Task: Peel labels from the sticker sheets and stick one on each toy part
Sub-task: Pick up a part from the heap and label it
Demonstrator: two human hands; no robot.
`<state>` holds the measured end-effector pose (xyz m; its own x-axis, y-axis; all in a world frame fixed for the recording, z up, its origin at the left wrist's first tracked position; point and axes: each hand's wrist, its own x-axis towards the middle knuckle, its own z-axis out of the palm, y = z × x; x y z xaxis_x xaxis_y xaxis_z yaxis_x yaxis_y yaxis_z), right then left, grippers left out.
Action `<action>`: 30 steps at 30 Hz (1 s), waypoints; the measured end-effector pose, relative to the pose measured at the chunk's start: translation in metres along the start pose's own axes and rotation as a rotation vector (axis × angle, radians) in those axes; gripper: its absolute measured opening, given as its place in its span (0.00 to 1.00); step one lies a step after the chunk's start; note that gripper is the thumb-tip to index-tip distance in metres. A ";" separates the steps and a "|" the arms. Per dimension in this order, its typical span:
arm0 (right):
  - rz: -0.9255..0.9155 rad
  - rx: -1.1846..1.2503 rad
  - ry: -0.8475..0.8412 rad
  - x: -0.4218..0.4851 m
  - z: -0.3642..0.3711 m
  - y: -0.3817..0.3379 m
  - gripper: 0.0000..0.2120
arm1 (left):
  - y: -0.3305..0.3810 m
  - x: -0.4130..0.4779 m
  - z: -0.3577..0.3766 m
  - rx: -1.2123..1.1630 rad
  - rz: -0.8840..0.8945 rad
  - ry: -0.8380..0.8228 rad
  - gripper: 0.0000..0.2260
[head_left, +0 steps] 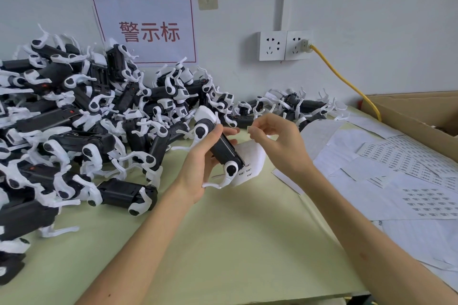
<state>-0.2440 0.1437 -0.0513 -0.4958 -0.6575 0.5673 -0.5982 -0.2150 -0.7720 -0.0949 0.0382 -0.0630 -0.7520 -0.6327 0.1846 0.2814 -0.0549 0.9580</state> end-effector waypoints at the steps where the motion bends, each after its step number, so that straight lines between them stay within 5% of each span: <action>1: 0.003 0.045 -0.003 0.000 0.000 -0.002 0.04 | 0.000 0.001 -0.001 -0.012 0.003 0.022 0.22; 3: 0.023 0.150 -0.045 -0.002 -0.001 -0.005 0.03 | 0.002 0.001 -0.004 -0.046 0.013 0.067 0.25; 10: 0.118 0.266 -0.309 -0.012 0.015 -0.007 0.37 | 0.003 0.000 0.002 -0.035 0.094 0.126 0.30; 17: 0.200 0.494 -0.160 -0.006 0.016 -0.008 0.43 | -0.001 0.003 0.008 0.065 0.102 0.098 0.29; 23: 0.321 0.832 -0.008 0.004 0.002 -0.009 0.39 | -0.005 0.003 0.009 0.236 0.122 0.116 0.37; 27: 0.298 1.013 -0.102 0.008 -0.015 -0.009 0.13 | -0.003 0.011 -0.003 0.100 0.136 0.152 0.12; 28: 0.295 1.019 -0.130 0.008 -0.017 -0.008 0.11 | 0.001 0.012 -0.005 0.016 0.111 0.106 0.06; 30: 0.319 0.962 -0.138 0.007 -0.016 -0.011 0.18 | 0.006 0.010 -0.007 -0.153 0.012 -0.004 0.13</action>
<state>-0.2514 0.1531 -0.0338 -0.4302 -0.8500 0.3041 0.3380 -0.4640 -0.8188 -0.0960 0.0261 -0.0569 -0.7500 -0.6314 0.1972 0.3782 -0.1647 0.9109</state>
